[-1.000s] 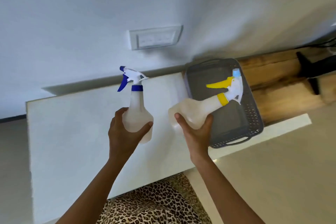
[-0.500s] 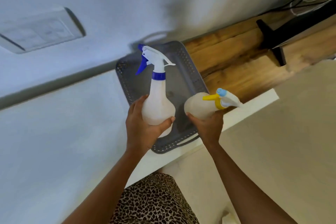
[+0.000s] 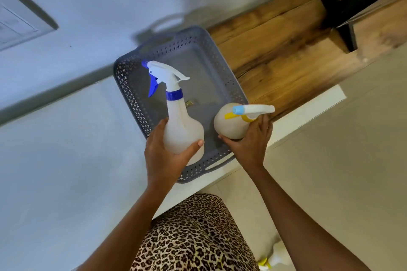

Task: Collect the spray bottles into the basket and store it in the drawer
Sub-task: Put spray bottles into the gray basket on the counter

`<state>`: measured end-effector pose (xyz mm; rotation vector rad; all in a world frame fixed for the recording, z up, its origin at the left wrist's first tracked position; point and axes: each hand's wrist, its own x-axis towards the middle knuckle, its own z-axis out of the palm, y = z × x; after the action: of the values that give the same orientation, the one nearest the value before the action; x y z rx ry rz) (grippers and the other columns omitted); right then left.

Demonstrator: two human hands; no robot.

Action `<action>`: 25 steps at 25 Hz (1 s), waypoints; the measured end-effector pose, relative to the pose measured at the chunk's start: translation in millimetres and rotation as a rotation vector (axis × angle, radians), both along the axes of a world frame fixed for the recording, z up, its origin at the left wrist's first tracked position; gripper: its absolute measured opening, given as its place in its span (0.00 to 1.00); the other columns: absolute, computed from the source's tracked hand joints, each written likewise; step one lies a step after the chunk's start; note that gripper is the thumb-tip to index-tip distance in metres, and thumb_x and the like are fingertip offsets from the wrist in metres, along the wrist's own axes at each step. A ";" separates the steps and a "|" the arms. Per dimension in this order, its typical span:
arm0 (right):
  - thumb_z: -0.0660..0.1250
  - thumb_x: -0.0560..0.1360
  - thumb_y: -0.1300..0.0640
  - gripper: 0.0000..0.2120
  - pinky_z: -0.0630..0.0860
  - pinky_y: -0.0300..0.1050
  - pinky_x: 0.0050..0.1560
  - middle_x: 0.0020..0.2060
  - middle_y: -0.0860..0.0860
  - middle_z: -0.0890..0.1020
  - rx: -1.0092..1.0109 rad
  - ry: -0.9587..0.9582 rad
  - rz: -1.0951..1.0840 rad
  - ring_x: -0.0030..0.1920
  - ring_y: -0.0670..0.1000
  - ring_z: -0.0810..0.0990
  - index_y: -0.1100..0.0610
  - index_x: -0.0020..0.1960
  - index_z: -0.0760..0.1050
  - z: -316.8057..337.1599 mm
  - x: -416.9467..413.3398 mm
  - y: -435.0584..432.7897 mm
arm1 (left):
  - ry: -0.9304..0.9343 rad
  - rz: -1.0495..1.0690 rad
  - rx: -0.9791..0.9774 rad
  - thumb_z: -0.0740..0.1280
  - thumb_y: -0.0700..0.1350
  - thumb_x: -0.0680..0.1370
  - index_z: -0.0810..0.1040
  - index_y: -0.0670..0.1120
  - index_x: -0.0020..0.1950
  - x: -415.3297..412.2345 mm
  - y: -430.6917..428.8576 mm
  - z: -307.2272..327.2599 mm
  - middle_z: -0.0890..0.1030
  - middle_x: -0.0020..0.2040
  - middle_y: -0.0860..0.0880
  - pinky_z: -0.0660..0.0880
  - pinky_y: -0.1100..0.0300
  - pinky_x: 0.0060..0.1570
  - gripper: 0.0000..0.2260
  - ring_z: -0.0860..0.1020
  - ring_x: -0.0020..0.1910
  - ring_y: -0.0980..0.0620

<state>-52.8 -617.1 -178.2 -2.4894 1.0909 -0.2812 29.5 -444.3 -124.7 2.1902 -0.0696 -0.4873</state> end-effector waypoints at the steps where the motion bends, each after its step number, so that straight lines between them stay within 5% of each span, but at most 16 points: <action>1: 0.81 0.56 0.47 0.46 0.63 0.69 0.67 0.64 0.65 0.72 0.058 -0.005 0.001 0.67 0.67 0.68 0.66 0.66 0.66 1.7 0.2 0.4 | -0.005 0.003 0.005 0.75 0.59 0.60 0.65 0.48 0.68 1.1 0.4 0.6 0.73 0.65 0.47 0.69 0.57 0.56 0.40 0.70 0.61 0.51; 5: 0.82 0.56 0.48 0.49 0.65 0.61 0.69 0.68 0.63 0.68 0.244 -0.057 -0.091 0.70 0.61 0.64 0.64 0.68 0.63 18.5 -3.1 6.6 | -0.046 0.011 0.014 0.75 0.58 0.59 0.64 0.47 0.67 5.1 4.9 8.6 0.72 0.66 0.46 0.68 0.60 0.54 0.41 0.65 0.59 0.58; 8: 0.78 0.62 0.49 0.31 0.73 0.55 0.60 0.57 0.62 0.76 0.063 -0.201 -0.167 0.60 0.54 0.70 0.61 0.58 0.70 49.8 -15.9 44.9 | -0.060 0.039 0.003 0.75 0.60 0.58 0.65 0.47 0.67 4.7 10.4 17.1 0.72 0.65 0.46 0.68 0.61 0.54 0.42 0.68 0.59 0.55; 11: 0.69 0.70 0.47 0.16 0.72 0.37 0.53 0.46 0.57 0.78 0.097 -0.310 0.043 0.51 0.46 0.71 0.55 0.50 0.69 84.3 -19.8 92.9 | -0.066 0.061 0.017 0.76 0.58 0.60 0.64 0.47 0.67 -3.8 18.7 20.9 0.72 0.65 0.46 0.68 0.61 0.55 0.40 0.69 0.61 0.52; 14: 0.66 0.71 0.41 0.23 0.69 0.24 0.52 0.53 0.50 0.77 0.330 -0.247 0.258 0.55 0.40 0.70 0.53 0.59 0.69 108.2 7.2 109.6 | -0.108 0.050 0.007 0.75 0.58 0.61 0.64 0.46 0.66 -14.6 25.1 20.7 0.72 0.64 0.45 0.69 0.60 0.54 0.39 0.69 0.61 0.51; 17: 0.68 0.66 0.37 0.32 0.71 0.32 0.53 0.58 0.49 0.77 0.501 -0.147 0.251 0.57 0.44 0.72 0.53 0.63 0.69 117.1 45.5 106.3 | -0.174 0.042 0.030 0.76 0.53 0.62 0.64 0.43 0.66 -23.1 26.9 20.5 0.72 0.65 0.42 0.71 0.55 0.58 0.38 0.70 0.63 0.45; 20: 0.74 0.66 0.46 0.25 0.77 0.41 0.51 0.54 0.51 0.81 0.625 -0.142 0.238 0.53 0.48 0.78 0.54 0.59 0.74 109.5 60.8 97.3 | -0.201 0.058 0.022 0.77 0.50 0.63 0.65 0.42 0.66 -26.9 21.9 21.1 0.71 0.65 0.40 0.73 0.49 0.60 0.37 0.70 0.63 0.43; 25: 0.75 0.67 0.52 0.21 0.70 0.28 0.46 0.52 0.50 0.82 0.580 -0.148 0.204 0.50 0.44 0.76 0.55 0.58 0.76 80.1 50.6 82.6 | -0.115 -0.069 0.051 0.76 0.55 0.62 0.63 0.44 0.69 -26.0 21.9 15.6 0.64 0.72 0.43 0.63 0.54 0.65 0.41 0.62 0.71 0.46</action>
<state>-2.2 -534.5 -98.0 -1.9995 0.7199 -0.0704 3.5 -422.3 -109.1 2.2708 -0.1975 -0.4054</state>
